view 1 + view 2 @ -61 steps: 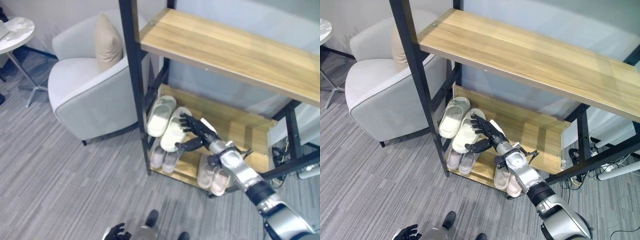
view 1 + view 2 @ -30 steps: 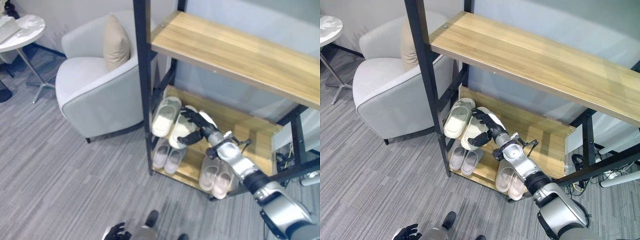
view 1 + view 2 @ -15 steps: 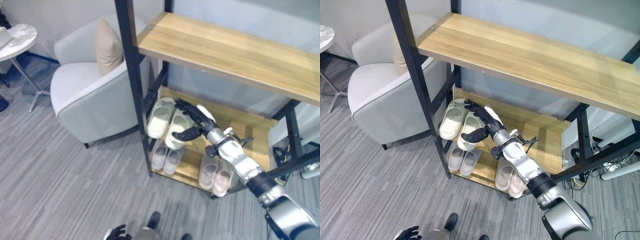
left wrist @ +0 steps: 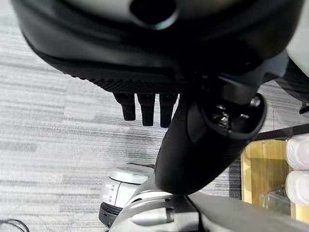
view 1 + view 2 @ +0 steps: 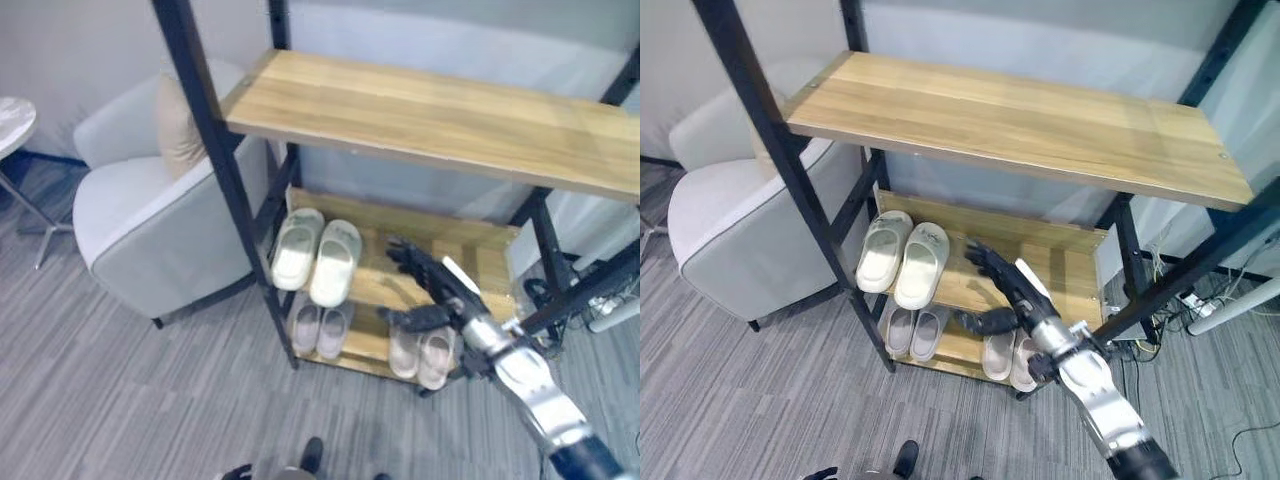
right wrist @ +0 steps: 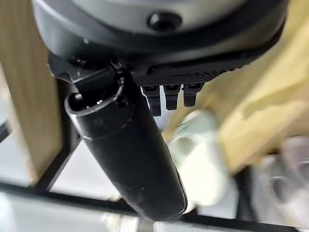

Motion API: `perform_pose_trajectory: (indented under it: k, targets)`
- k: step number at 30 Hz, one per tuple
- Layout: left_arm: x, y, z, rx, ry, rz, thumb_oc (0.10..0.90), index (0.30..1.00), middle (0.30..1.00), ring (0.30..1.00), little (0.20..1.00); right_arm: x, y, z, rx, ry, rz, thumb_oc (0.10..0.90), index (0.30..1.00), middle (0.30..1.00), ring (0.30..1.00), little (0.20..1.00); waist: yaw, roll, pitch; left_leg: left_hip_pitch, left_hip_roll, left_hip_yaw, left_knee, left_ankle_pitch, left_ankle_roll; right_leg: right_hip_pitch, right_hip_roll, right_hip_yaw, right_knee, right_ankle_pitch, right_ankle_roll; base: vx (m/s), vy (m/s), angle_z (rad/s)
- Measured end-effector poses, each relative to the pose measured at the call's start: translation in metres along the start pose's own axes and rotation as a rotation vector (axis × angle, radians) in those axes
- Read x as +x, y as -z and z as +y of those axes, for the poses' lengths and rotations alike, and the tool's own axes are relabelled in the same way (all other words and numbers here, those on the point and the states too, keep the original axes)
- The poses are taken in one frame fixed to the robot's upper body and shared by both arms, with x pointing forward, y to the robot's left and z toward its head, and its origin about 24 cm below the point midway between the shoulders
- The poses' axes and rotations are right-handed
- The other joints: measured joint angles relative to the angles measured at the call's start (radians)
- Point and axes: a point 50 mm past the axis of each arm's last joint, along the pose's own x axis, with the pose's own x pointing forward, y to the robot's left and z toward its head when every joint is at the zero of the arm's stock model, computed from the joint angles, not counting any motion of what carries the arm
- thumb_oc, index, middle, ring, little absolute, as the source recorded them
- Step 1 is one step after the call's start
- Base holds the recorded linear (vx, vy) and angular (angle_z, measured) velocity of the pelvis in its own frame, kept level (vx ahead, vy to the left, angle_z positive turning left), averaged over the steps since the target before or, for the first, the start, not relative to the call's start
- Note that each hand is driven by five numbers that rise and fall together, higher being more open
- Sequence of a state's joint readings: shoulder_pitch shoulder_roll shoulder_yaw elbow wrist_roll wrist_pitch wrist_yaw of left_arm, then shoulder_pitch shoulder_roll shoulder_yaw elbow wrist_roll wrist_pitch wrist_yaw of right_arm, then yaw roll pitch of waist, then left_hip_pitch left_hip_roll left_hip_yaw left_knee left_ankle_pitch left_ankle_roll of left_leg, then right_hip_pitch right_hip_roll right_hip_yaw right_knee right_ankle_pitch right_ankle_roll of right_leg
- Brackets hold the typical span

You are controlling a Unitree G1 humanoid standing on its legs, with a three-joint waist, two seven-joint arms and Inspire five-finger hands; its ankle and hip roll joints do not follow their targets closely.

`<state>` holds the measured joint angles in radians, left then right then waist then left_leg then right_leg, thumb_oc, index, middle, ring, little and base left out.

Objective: Arrange the slippers neatly on the shoe rack.

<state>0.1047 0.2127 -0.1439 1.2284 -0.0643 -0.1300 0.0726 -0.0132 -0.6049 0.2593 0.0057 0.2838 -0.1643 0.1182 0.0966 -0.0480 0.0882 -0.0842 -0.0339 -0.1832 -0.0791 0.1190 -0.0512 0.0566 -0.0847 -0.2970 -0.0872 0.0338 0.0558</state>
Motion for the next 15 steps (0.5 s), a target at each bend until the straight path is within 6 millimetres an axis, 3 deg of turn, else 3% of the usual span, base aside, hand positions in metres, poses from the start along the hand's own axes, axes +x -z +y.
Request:
perform_pose_trajectory:
  k: [7, 9, 15]
  targets:
    - [-0.002, 0.008, -0.003, 0.021, 0.026, 0.021, 0.800, 0.900, 0.900, 0.900, 0.900, -0.040, 0.046, 0.012, -0.024, -0.050, 0.219, 0.800, 0.900, 0.900, 0.900, 0.900, -0.050, 0.036, -0.023, 0.032, 0.020, 0.052, -0.001, -0.014, 0.006, 0.008, 0.012, 0.050, -0.003, 0.000, -0.001, -0.04, -0.035, -0.25]
    - [-0.002, 0.006, -0.005, 0.062, 0.040, 0.014, 0.800, 0.900, 0.900, 0.900, 0.900, -0.055, 0.077, 0.016, -0.019, -0.045, 0.361, 0.800, 0.900, 0.900, 0.900, 0.900, -0.071, 0.048, -0.031, 0.036, 0.026, 0.068, -0.001, -0.016, 0.006, 0.003, 0.016, 0.069, -0.007, -0.001, 0.001, -0.04, -0.044, -0.20]
    - [-0.002, 0.007, -0.006, 0.109, 0.053, 0.018, 0.800, 0.900, 0.900, 0.900, 0.900, -0.095, 0.136, 0.028, 0.023, 0.004, 0.679, 0.800, 0.900, 0.900, 0.900, 0.900, -0.085, 0.057, -0.037, 0.050, 0.043, 0.096, -0.001, -0.019, 0.004, 0.004, 0.030, 0.097, -0.007, 0.004, -0.002, -0.05, -0.058, -0.17]
